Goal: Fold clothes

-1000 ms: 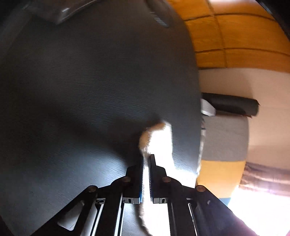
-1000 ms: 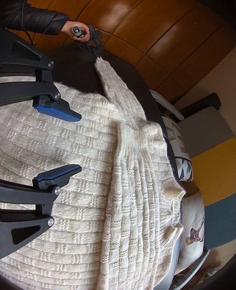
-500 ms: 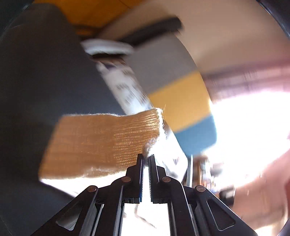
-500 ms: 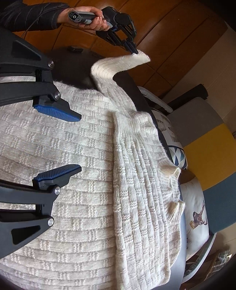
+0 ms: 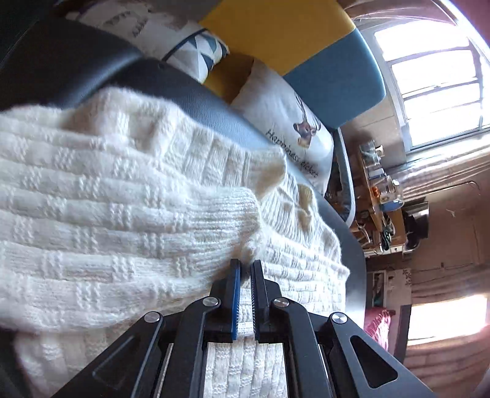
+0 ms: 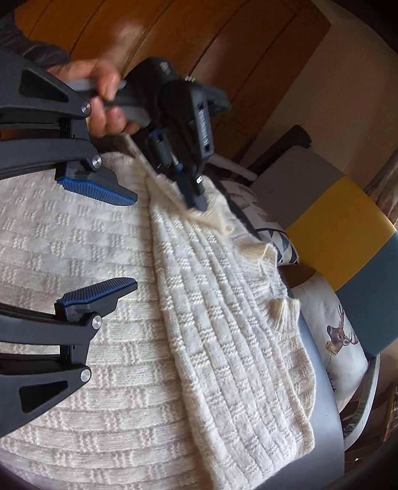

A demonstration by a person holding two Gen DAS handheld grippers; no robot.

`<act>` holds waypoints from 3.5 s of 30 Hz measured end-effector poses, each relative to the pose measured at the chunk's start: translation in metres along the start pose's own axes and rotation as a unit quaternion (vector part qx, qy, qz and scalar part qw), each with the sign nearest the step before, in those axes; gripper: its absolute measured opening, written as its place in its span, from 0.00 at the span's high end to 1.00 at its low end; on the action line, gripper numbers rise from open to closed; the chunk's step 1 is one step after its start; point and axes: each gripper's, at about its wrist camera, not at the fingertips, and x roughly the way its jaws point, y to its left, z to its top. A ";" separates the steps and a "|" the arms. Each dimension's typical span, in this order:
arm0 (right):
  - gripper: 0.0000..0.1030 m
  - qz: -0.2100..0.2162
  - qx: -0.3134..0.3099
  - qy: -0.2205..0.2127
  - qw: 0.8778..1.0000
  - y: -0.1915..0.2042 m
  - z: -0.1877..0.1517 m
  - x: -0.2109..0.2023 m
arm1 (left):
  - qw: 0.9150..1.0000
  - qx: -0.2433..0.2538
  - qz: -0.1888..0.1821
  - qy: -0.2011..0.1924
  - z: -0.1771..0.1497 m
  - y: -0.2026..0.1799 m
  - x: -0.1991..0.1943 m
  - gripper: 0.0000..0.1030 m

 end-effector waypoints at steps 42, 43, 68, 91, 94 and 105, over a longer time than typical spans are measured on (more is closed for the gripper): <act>0.95 0.023 0.184 0.014 0.983 0.023 0.043 0.141 | 0.975 -0.174 -0.109 -0.090 -0.056 0.210 -0.150 0.58; 0.95 0.019 0.175 0.013 0.984 0.026 0.045 0.141 | 0.974 -0.177 -0.113 -0.088 -0.057 0.211 -0.150 0.58; 0.95 0.004 -0.051 -0.124 0.991 0.146 0.169 -0.030 | 0.934 -0.268 -0.199 -0.128 0.006 0.168 -0.095 0.44; 0.95 -0.098 0.160 -0.101 0.977 -0.113 0.080 -0.036 | 0.988 -0.066 0.013 -0.140 -0.026 0.120 -0.072 0.89; 0.95 -0.102 0.175 -0.100 0.974 -0.127 0.072 -0.031 | 0.990 -0.074 0.023 -0.117 -0.033 0.135 -0.062 0.89; 0.93 -0.057 0.200 -0.115 0.971 -0.141 0.053 -0.045 | 0.994 -0.056 0.027 -0.095 -0.034 0.134 -0.069 0.86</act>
